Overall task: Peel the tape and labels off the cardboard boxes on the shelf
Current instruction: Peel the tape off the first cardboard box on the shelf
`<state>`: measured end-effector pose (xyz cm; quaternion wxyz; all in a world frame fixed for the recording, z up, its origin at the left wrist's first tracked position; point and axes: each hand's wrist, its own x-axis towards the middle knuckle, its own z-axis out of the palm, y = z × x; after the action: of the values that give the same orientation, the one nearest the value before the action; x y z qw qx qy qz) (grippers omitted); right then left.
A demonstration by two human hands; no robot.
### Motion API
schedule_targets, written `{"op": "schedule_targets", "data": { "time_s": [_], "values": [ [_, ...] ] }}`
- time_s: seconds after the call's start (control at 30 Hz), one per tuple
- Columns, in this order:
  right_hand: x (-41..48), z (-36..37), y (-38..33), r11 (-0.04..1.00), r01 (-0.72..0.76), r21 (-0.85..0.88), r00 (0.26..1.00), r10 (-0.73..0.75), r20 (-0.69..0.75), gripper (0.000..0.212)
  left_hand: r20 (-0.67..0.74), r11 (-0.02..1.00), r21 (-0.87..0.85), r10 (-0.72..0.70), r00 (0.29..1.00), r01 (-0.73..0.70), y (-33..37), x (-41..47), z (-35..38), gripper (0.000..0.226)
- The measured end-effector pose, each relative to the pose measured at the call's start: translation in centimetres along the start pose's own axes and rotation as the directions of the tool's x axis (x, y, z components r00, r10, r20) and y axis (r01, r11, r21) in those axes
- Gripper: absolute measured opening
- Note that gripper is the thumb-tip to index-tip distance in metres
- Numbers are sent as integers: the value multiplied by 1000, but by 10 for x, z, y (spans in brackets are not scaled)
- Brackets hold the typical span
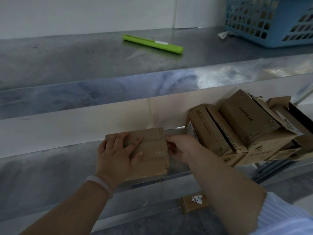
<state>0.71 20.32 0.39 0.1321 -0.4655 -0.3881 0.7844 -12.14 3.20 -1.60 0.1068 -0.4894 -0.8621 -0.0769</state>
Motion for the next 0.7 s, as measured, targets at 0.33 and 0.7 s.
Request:
{"op": "schedule_targets", "data": {
  "time_s": [0.33, 0.7],
  "values": [
    [0, -3, 10, 988, 140, -61, 989, -137, 50, 21, 30, 1000, -1, -14, 999, 15, 1, 1, 0, 53],
    [-28, -29, 16, 989, 73, -126, 991, -58, 120, 22, 9, 999, -23, -23, 1000, 23, 2, 4, 2, 52]
  ]
}}
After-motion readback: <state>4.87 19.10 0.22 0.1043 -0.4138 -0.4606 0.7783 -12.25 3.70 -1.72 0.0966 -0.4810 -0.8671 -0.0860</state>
